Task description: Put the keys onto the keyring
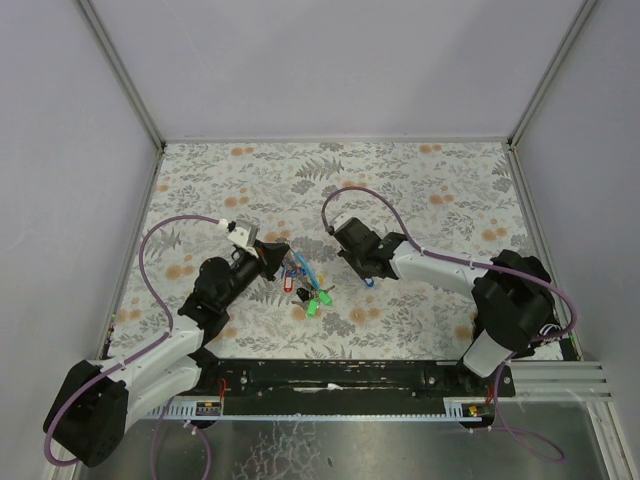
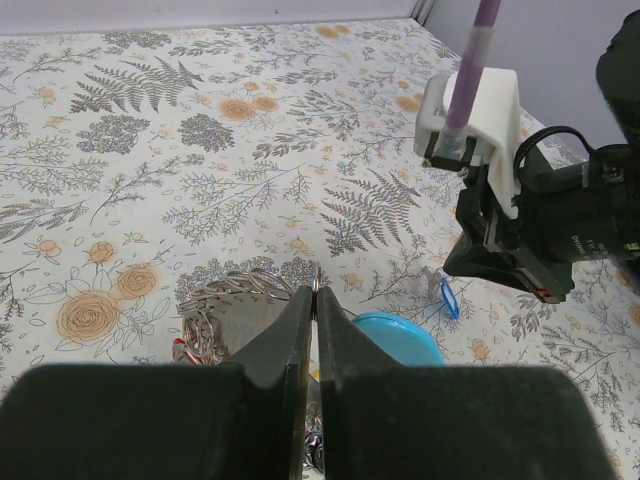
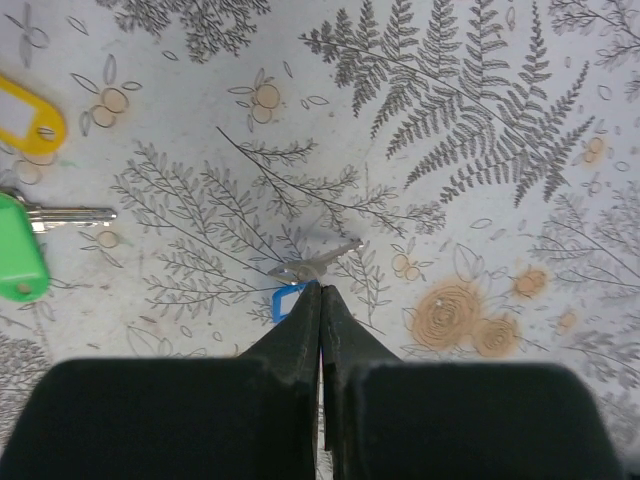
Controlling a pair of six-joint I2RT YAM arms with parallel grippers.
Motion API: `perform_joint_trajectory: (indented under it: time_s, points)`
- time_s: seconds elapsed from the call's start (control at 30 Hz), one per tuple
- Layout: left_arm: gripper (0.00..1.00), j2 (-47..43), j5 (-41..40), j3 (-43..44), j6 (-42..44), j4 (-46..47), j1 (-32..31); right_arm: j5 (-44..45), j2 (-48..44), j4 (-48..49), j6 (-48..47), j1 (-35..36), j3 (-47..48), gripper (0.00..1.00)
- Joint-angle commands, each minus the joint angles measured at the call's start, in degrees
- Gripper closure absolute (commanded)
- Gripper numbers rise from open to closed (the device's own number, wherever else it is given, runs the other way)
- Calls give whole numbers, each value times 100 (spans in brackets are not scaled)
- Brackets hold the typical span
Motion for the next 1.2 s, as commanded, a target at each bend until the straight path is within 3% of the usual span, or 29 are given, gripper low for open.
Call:
perform_joint_trajectory:
  time_s: [0.0, 0.67, 1.17]
  points:
    - [100, -46, 29, 94, -19, 367, -20, 685, 81, -310, -179, 125, 294, 100]
    - [100, -76, -37, 83, -54, 350, -28, -132, -263, 2863, 791, 119, -1271, 100]
    - [100, -61, -6, 111, -54, 317, -29, 744, -121, -150, 1025, 125, -199, 100]
